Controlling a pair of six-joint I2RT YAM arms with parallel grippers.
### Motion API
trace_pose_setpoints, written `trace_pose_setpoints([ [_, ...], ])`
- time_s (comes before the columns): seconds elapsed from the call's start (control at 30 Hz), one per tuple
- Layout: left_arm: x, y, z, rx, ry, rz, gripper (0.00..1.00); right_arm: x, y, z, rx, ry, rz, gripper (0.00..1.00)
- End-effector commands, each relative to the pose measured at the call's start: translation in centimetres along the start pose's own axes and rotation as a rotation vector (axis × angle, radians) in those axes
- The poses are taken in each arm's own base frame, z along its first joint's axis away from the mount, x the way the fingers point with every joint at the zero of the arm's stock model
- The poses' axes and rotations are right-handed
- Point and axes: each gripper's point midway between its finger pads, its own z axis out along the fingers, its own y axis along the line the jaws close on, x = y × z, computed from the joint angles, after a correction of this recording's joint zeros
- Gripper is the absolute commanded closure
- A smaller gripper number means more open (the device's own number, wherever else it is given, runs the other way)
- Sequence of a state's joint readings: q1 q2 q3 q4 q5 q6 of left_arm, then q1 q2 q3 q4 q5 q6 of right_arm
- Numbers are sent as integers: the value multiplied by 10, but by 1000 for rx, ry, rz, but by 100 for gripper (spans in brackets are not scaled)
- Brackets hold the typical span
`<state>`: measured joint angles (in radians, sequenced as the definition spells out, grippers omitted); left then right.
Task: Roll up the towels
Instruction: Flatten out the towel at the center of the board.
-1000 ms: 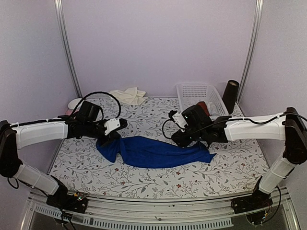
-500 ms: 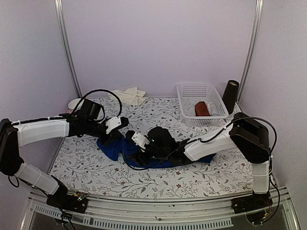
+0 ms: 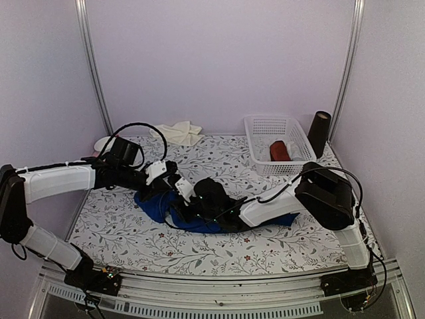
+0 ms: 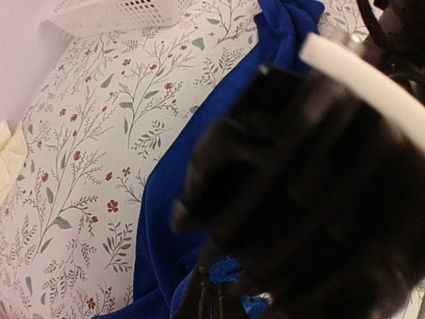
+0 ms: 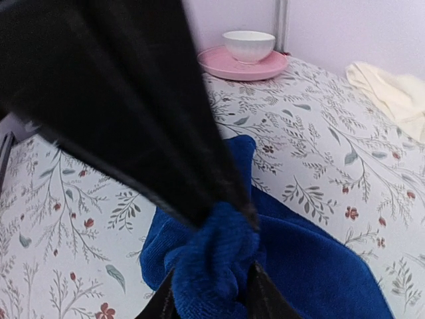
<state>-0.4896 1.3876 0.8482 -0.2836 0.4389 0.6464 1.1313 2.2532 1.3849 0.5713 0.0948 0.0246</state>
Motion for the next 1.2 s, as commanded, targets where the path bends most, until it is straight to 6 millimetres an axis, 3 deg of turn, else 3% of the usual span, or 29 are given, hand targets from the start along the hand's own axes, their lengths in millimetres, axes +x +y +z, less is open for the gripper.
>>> trace_pose_setpoints([
  [0.0,-1,-3,-3,12,-15,4,100,-16,-10,2,57,-68,51,84],
  [0.07,2,-1,-1,5,-8,4,100,-20,-15,-3,84,-83,55,96],
  [0.13,3,2,-1,-14,-2,3,94,-24,-23,-7,129,-94,58,97],
  [0.17,4,4,-1,-29,2,5,84,-25,-29,-9,161,-93,57,98],
  [0.27,7,12,-2,-86,8,15,40,-25,-51,-16,261,-81,70,98],
  [0.3,8,14,-3,-99,5,16,29,-22,-59,-17,281,-69,79,98],
  [0.37,9,19,-3,-140,3,19,13,-14,-73,-18,315,-40,113,98],
  [0.43,9,23,-4,-167,-4,20,3,-6,-85,-19,340,-14,150,98],
  [0.67,22,24,3,-287,18,169,3,24,-122,-17,436,117,244,97],
  [0.8,33,21,11,-331,34,272,7,36,-142,-21,467,157,310,97],
  [1.0,25,21,16,-430,3,416,9,41,-147,-20,454,177,324,97],
  [1.17,19,1,31,-420,-10,532,8,42,-147,-19,442,183,334,97],
])
